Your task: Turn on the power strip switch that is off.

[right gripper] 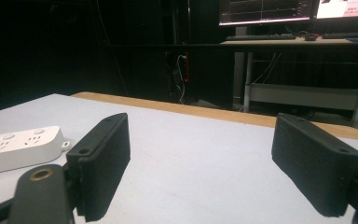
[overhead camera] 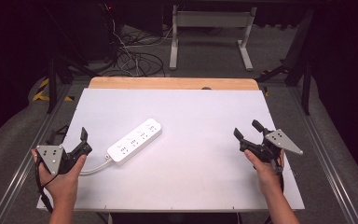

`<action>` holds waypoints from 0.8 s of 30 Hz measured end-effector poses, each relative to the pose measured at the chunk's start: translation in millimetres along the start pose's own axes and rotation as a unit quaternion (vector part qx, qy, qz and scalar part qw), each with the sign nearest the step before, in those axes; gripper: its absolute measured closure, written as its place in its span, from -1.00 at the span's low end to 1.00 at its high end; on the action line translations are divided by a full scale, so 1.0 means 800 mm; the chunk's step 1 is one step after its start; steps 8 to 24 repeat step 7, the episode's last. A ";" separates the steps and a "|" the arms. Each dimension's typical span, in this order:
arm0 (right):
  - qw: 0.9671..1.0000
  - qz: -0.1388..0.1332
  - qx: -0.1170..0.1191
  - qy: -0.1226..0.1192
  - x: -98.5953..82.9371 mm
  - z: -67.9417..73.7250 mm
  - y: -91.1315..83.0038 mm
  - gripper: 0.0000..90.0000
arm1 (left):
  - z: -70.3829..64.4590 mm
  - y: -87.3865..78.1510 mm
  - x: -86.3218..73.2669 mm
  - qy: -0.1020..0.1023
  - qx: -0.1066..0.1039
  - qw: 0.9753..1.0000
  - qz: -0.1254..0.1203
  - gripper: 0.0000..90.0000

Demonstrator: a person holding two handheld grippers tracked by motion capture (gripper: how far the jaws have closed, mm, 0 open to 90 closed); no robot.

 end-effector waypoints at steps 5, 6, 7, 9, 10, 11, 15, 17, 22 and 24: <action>1.000 0.000 -0.002 -0.001 0.000 -0.001 -0.001 -0.56 | -0.001 0.002 0.000 0.001 -0.002 1.000 0.000 -0.76; 1.000 0.000 -0.002 0.000 0.000 -0.001 -0.001 -0.56 | -0.001 0.002 -0.001 0.001 -0.003 1.000 0.001 -0.76; 1.000 0.000 -0.002 0.001 -0.001 -0.001 -0.001 -0.56 | -0.001 0.002 -0.001 0.001 -0.002 1.000 0.001 -0.76; 1.000 0.000 -0.002 0.001 -0.001 -0.001 -0.001 -0.56 | -0.001 0.002 -0.001 0.001 -0.002 1.000 0.001 -0.76; 1.000 0.000 -0.002 0.001 -0.001 -0.001 -0.001 -0.56 | -0.001 0.002 -0.001 0.001 -0.002 1.000 0.001 -0.76; 1.000 0.000 -0.002 0.001 -0.001 -0.001 -0.001 -0.56 | -0.001 0.002 -0.001 0.001 -0.002 1.000 0.001 -0.76; 1.000 0.000 -0.002 0.001 -0.001 -0.001 -0.001 -0.56 | -0.001 0.002 -0.001 0.001 -0.002 1.000 0.001 -0.76; 1.000 0.000 -0.002 0.001 -0.001 -0.001 -0.001 -0.56 | -0.001 0.002 -0.001 0.001 -0.002 1.000 0.001 -0.76; 1.000 0.000 -0.002 0.001 -0.001 -0.001 -0.001 -0.56 | -0.001 0.002 -0.001 0.001 -0.002 1.000 0.001 -0.76; 1.000 0.000 -0.002 0.001 -0.001 -0.001 -0.001 -0.56 | -0.001 0.002 -0.001 0.001 -0.002 1.000 0.001 -0.76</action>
Point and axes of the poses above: each handheld gripper's, and its own axes: y roughly forward along the jaws, x roughly out of its top, z roughly to its left, the point moved 9 cm from there along y, roughly forward along the jaws, and after that the axes turned 3 degrees about x, right-handed, at the moved point
